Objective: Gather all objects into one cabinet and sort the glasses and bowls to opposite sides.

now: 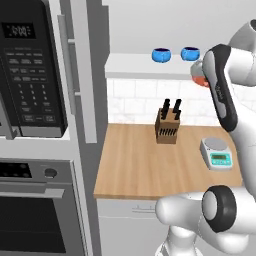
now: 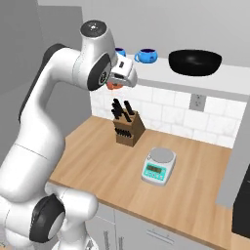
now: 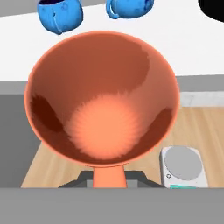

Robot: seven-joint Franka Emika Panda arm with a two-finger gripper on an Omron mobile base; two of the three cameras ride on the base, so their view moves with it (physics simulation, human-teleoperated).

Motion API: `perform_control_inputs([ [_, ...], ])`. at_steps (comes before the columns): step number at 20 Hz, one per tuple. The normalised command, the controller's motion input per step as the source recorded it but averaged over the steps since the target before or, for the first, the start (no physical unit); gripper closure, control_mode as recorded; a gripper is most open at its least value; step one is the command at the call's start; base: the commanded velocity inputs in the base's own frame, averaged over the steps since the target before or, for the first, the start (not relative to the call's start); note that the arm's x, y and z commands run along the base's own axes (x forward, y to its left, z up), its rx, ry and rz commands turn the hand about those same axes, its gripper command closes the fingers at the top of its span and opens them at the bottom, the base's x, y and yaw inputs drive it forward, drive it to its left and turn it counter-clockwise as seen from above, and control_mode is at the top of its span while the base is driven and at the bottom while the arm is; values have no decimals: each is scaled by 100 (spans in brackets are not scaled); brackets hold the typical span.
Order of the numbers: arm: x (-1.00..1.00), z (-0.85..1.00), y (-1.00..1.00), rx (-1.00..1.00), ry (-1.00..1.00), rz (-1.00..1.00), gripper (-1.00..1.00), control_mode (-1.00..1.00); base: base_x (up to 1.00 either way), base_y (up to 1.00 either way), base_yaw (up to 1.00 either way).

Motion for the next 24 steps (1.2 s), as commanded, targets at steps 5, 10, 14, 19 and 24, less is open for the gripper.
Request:
perform_control_inputs([
  [5,52,-12,25,-8,0,3,100,-100,0,0,0],
  [10,0,20,30,-9,-19,8,100,-100,0,0,0],
  [14,47,7,28,-4,-5,2,100,-100,0,0,0],
  [19,83,6,7,-5,0,1,100,-100,0,0,0],
  [24,54,43,-19,-3,2,3,100,-100,0,0,0],
])
